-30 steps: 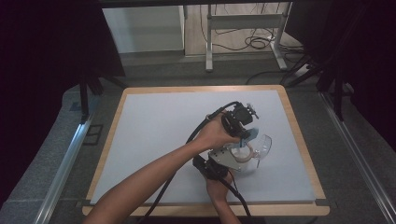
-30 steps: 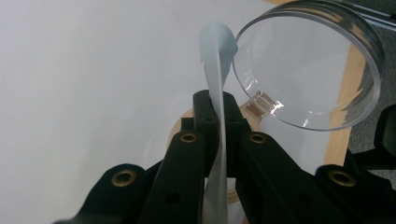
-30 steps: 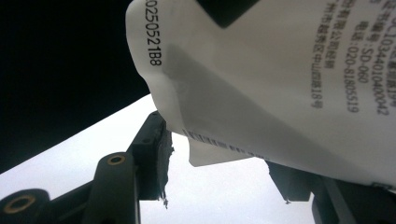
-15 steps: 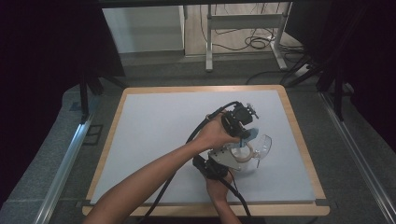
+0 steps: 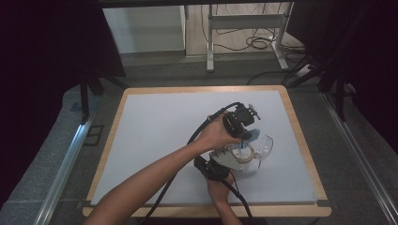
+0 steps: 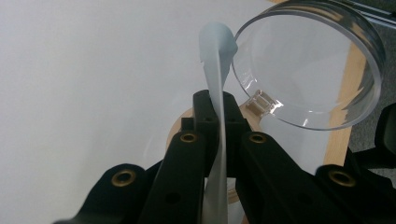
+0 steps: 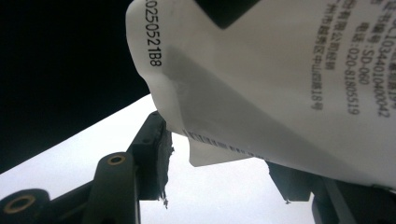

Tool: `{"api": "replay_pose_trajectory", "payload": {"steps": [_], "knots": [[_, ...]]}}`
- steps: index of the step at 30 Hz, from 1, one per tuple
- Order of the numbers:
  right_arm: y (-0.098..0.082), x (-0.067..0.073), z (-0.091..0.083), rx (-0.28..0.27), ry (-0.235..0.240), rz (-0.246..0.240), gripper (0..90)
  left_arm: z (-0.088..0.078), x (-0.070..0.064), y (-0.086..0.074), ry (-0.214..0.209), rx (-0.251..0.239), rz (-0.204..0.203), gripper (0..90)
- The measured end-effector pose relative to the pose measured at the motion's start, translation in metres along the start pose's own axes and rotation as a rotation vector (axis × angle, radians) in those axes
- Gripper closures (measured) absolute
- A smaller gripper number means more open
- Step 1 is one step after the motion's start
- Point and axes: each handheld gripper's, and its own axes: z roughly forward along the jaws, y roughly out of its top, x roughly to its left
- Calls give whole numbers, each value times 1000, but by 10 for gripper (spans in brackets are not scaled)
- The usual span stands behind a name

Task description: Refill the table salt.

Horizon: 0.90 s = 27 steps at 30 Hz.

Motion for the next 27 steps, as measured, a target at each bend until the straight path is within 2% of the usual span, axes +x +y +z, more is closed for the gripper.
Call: {"api": "replay_pose_trajectory", "payload": {"steps": [23,27], "knots": [[-2,0,1,-1,-1,-4,457,1,0,-1,-2,0,0,899],[0,0,1,-7,-3,7,456,1,-1,0,2,-3,3,899]]}}
